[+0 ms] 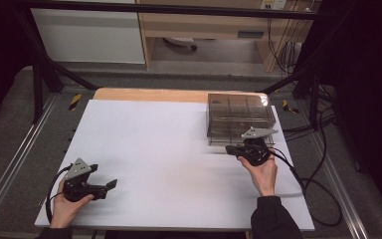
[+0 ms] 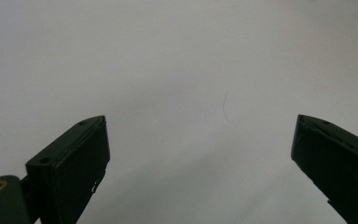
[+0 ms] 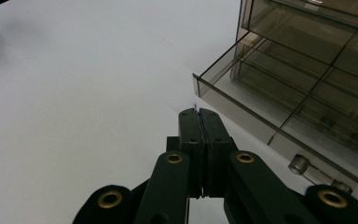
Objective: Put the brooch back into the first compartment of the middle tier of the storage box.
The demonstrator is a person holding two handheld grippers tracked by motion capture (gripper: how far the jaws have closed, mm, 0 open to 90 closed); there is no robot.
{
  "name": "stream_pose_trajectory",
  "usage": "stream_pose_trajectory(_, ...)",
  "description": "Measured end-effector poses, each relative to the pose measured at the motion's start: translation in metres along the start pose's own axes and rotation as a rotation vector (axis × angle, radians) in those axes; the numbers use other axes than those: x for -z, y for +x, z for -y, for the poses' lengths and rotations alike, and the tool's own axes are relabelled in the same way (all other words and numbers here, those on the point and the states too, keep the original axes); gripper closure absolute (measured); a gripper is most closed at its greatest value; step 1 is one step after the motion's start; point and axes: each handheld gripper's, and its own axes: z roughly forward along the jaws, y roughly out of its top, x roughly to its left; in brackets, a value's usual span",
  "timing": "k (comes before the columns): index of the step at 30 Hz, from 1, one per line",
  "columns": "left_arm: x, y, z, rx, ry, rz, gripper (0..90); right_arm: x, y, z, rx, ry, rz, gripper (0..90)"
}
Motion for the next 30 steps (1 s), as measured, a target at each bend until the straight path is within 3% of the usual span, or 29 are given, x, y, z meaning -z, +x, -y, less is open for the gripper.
stream_pose_trajectory(17,0.000,0.001,0.000,-0.004,0.005,-0.001,4.1,-0.010,-0.011,-0.023,-0.001,-0.006,0.040,89.0)
stream_pose_trajectory(30,0.000,0.001,0.000,-0.003,0.005,-0.001,4.1,-0.029,-0.020,-0.037,-0.009,0.013,0.054,89.0)
